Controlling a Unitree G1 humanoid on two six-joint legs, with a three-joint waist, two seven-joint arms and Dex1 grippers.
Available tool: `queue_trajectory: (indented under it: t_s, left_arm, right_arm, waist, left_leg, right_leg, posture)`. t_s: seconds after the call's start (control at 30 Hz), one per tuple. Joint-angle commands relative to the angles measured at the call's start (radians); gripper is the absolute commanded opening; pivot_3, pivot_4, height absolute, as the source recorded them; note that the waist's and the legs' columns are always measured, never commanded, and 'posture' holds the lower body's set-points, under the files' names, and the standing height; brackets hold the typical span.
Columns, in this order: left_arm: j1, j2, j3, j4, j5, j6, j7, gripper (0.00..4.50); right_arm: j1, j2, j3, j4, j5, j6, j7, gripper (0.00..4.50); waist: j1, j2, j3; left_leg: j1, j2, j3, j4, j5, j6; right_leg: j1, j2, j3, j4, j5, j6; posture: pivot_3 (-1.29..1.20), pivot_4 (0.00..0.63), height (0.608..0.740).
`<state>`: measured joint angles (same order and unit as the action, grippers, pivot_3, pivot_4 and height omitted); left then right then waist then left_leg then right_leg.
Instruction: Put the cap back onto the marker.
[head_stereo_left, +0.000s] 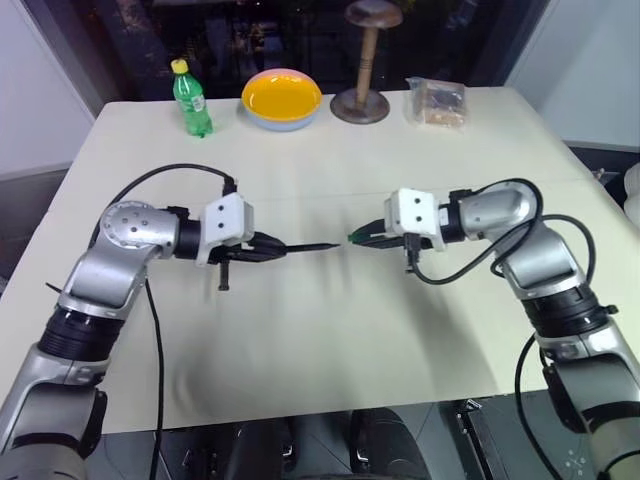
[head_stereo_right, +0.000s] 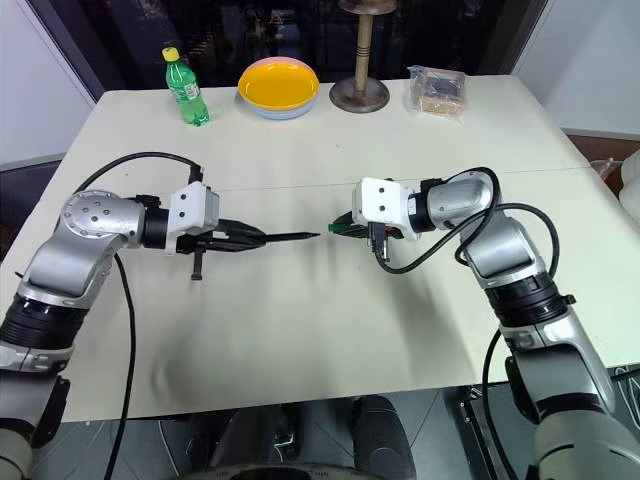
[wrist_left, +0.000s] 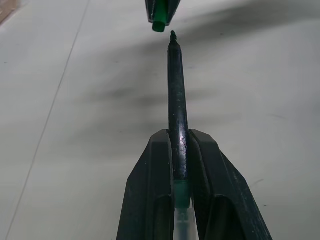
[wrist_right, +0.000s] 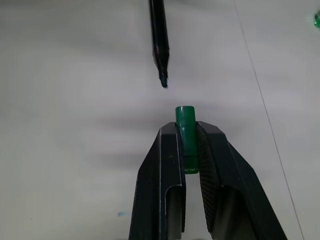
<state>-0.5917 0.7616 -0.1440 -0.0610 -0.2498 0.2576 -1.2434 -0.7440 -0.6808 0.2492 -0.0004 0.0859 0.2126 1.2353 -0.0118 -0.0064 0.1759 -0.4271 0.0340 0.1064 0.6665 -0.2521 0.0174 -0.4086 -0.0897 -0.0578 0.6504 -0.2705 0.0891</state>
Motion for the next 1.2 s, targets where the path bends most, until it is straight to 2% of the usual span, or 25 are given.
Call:
queue_trajectory:
  t_s: [0.03, 1.2]
  left_arm:
    - [-0.010, -0.002, 0.019, -0.018, -0.006, -0.006, 0.012, 0.00]
    - [-0.008, -0.020, 0.015, -0.041, -0.012, 0.010, 0.026, 0.00]
  right_arm:
    - [-0.012, -0.003, -0.027, -0.056, 0.028, 0.016, -0.003, 0.02]
    - [0.011, 0.005, -0.004, -0.128, 0.046, 0.070, -0.003, 0.02]
  waist:
    - [0.000, 0.000, 0.000]
    - [0.000, 0.000, 0.000]
  left_leg:
    - [0.000, 0.000, 0.000, 0.000, 0.000, 0.000]
    - [0.000, 0.000, 0.000, 0.000, 0.000, 0.000]
  right_leg:
    - [0.000, 0.000, 0.000, 0.000, 0.000, 0.000]
    - [0.000, 0.000, 0.000, 0.000, 0.000, 0.000]
  posture:
    - [0.00, 0.150, 0.740]
    - [0.00, 0.150, 0.740]
